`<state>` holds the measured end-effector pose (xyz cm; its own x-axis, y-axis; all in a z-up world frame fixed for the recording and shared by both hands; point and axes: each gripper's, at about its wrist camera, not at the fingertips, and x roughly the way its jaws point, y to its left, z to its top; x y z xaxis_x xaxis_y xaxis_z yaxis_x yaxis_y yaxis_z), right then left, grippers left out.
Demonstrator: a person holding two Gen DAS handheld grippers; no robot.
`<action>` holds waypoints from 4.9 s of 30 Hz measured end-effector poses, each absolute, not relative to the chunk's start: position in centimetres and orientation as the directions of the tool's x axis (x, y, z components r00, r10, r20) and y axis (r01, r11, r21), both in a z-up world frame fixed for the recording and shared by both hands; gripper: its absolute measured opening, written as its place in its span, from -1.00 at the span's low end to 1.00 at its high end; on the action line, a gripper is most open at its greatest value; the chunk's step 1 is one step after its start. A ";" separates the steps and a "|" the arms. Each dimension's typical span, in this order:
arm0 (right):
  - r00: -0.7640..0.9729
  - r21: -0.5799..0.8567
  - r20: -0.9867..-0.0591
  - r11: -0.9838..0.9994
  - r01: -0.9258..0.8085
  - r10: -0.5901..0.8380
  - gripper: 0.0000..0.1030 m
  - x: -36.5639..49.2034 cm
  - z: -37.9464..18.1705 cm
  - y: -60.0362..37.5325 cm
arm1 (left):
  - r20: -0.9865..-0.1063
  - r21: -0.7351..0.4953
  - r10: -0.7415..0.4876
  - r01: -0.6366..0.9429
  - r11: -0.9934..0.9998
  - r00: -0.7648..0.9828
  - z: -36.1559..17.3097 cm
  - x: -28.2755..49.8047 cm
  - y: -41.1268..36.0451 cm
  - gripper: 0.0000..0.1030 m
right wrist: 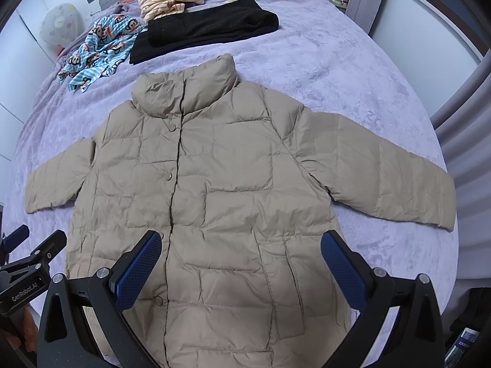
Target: Fold large clothes
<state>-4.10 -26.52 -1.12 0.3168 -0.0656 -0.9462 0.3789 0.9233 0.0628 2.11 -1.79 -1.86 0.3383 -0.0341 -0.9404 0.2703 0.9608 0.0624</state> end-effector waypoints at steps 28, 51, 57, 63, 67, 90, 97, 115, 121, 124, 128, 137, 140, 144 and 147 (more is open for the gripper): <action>0.318 0.053 -0.945 0.925 0.375 -0.075 1.00 -4.0 -1.1 -26.4 | -0.940 0.062 -0.035 0.271 0.961 0.339 -1.9 2.1 -1.7 1.00; 0.319 0.051 -0.945 0.926 0.374 -0.077 1.00 -4.0 -1.0 -26.3 | -0.941 0.058 -0.037 0.270 0.961 0.336 -1.9 2.2 -1.7 1.00; 0.318 0.050 -0.945 0.926 0.374 -0.078 1.00 -4.0 -0.9 -26.2 | -0.942 0.057 -0.038 0.269 0.961 0.335 -1.9 2.2 -1.7 1.00; 0.319 0.049 -0.945 0.926 0.374 -0.079 1.00 -3.9 -0.9 -26.2 | -0.941 0.057 -0.039 0.271 0.961 0.335 -1.9 2.1 -1.7 1.00; 0.318 0.048 -0.945 0.926 0.374 -0.080 1.00 -3.9 -0.9 -26.2 | -0.942 0.055 -0.040 0.270 0.961 0.334 -1.9 2.2 -1.7 1.00; 0.321 0.071 -0.945 0.922 0.380 -0.059 1.00 -3.8 -0.9 -26.2 | -0.953 0.017 -0.059 0.247 0.969 0.296 -2.7 2.4 -0.8 1.00; 0.350 0.130 -0.936 0.905 0.405 -0.022 1.00 -4.3 -1.6 -25.9 | -0.953 -0.051 -0.117 0.232 0.971 0.278 -4.1 3.0 1.5 1.00; 0.235 0.289 -0.946 0.907 0.306 0.223 1.00 -2.0 -10.0 -14.7 | -0.863 -0.418 -0.316 -0.207 0.885 0.393 -16.3 13.9 24.4 1.00; 0.248 0.336 -0.930 0.901 0.276 0.271 1.00 0.2 -11.8 -11.2 | -0.841 -0.484 -0.328 -0.327 0.811 0.431 -20.9 17.9 31.3 1.00; 0.275 0.355 -0.918 0.900 0.251 0.285 1.00 1.4 -12.1 -9.6 | -0.838 -0.462 -0.292 -0.315 0.829 0.461 -21.2 20.5 32.6 1.00; 0.294 0.369 -0.908 0.901 0.228 0.297 1.00 3.1 -12.5 -8.3 | -0.831 -0.435 -0.241 -0.315 0.844 0.502 -20.8 23.8 33.6 1.00; 0.371 0.386 -0.879 0.904 0.184 0.300 1.00 8.2 -12.0 -6.9 | -0.808 -0.353 -0.184 -0.211 0.911 0.560 -16.7 25.0 32.7 -0.88; 0.429 0.411 -0.850 0.894 0.179 0.305 0.60 10.3 -11.8 -6.4 | -0.766 -0.304 -0.169 -0.118 0.945 0.620 -13.0 23.9 31.4 -0.88; 0.415 0.515 -0.814 0.836 0.192 0.406 -0.72 13.9 -14.0 -5.1 | -0.702 -0.261 -0.198 0.011 0.965 0.685 -8.3 22.3 28.9 -0.88; 0.418 0.539 -0.797 0.826 0.167 0.435 -0.72 15.7 -15.5 -2.8 | -0.659 -0.245 -0.247 0.108 0.964 0.711 -5.7 21.4 26.6 -0.88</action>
<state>15.74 -2.77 -15.52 0.4183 0.4355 -0.7971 0.1671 0.8257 0.5388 21.37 26.58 -5.75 0.7107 -0.2471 -0.6587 0.1081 0.9635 -0.2448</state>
